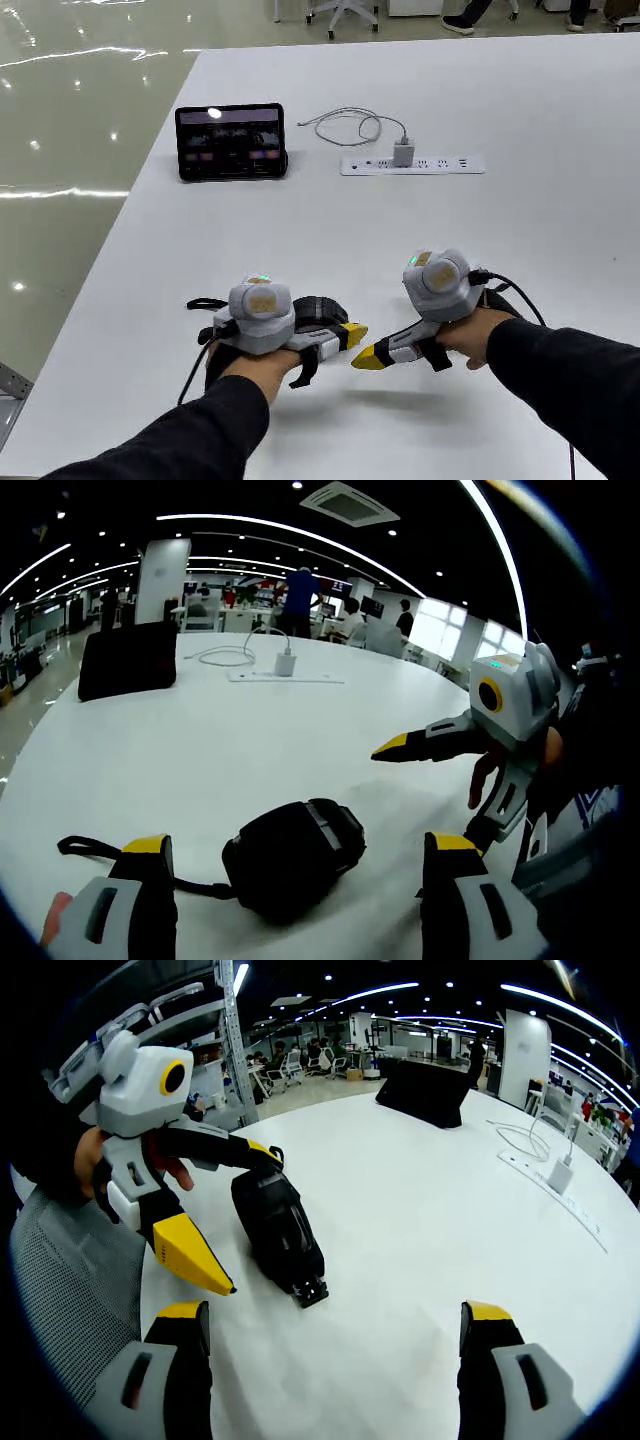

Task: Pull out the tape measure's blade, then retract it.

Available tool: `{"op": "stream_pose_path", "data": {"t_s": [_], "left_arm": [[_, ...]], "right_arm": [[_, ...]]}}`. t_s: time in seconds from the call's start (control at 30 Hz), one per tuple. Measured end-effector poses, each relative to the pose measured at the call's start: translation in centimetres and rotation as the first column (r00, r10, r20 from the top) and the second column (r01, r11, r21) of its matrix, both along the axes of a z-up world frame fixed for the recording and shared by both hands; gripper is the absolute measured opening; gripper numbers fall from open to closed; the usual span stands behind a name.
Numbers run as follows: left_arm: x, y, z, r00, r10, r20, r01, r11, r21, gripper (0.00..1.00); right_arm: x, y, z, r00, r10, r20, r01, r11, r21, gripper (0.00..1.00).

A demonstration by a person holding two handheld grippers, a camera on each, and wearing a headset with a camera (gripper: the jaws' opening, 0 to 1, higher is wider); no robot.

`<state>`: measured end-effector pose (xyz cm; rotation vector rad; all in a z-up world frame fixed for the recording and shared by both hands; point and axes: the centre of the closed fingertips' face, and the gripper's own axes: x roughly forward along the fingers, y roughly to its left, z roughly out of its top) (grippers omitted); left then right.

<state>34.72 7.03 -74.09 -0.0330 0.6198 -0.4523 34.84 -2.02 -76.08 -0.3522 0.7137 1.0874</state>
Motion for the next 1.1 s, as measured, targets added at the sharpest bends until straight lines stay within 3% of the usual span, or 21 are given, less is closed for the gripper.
{"op": "stream_pose_path", "data": {"t_s": [0.03, 0.1, 0.13, 0.4, 0.5, 0.63, 0.67, 0.93, 1.1], "left_arm": [[-0.4, 0.2, -0.4, 1.000, -0.022, -0.016, 0.022, 0.999, 0.023, 1.00], [-1.0, 0.4, -0.6, 0.999, -0.037, -0.034, 0.038, 0.999, 0.007, 1.00], [-1.2, 0.9, -1.0, 0.998, -0.047, -0.044, 0.048, 0.998, 0.029, 1.00], [-1.7, 2.1, -0.8, 0.996, -0.090, -0.023, 0.091, 0.995, 0.050, 1.00], [-1.8, 2.0, -0.3, 0.993, -0.116, -0.011, 0.116, 0.993, 0.026, 1.00], [-2.4, 2.1, -0.4, 0.981, -0.195, 0.000, 0.195, 0.977, 0.092, 1.00], [-2.5, 2.2, -0.3, 0.979, -0.203, 0.005, 0.202, 0.976, 0.085, 1.00], [-3.5, 4.5, -0.1, 0.982, -0.189, -0.008, 0.189, 0.981, 0.047, 1.00], [-4.3, 6.0, 0.0, 0.983, -0.184, -0.005, 0.184, 0.981, 0.059, 1.00]], "right_arm": [[0.0, -0.2, 0.0, 1.000, -0.007, 0.008, 0.007, 1.000, 0.002, 1.00], [-0.1, -0.9, 0.0, 1.000, -0.021, 0.022, 0.021, 1.000, -0.001, 1.00], [-0.2, -1.2, 0.0, 0.999, -0.027, 0.021, 0.027, 1.000, 0.001, 1.00], [-0.3, -3.5, 0.2, 0.995, -0.095, 0.030, 0.094, 0.995, 0.022, 1.00], [-0.5, -4.2, 0.5, 0.993, -0.110, 0.034, 0.109, 0.994, 0.030, 1.00], [-1.4, -4.8, 0.8, 0.994, -0.095, 0.049, 0.093, 0.995, 0.030, 1.00], [-1.6, -4.9, 0.8, 0.995, -0.087, 0.056, 0.086, 0.996, 0.026, 1.00], [-3.4, -7.1, 0.9, 0.992, -0.104, 0.073, 0.101, 0.994, 0.044, 1.00], [-3.6, -9.3, 1.5, 0.982, -0.171, 0.077, 0.165, 0.984, 0.071, 1.00]]}}
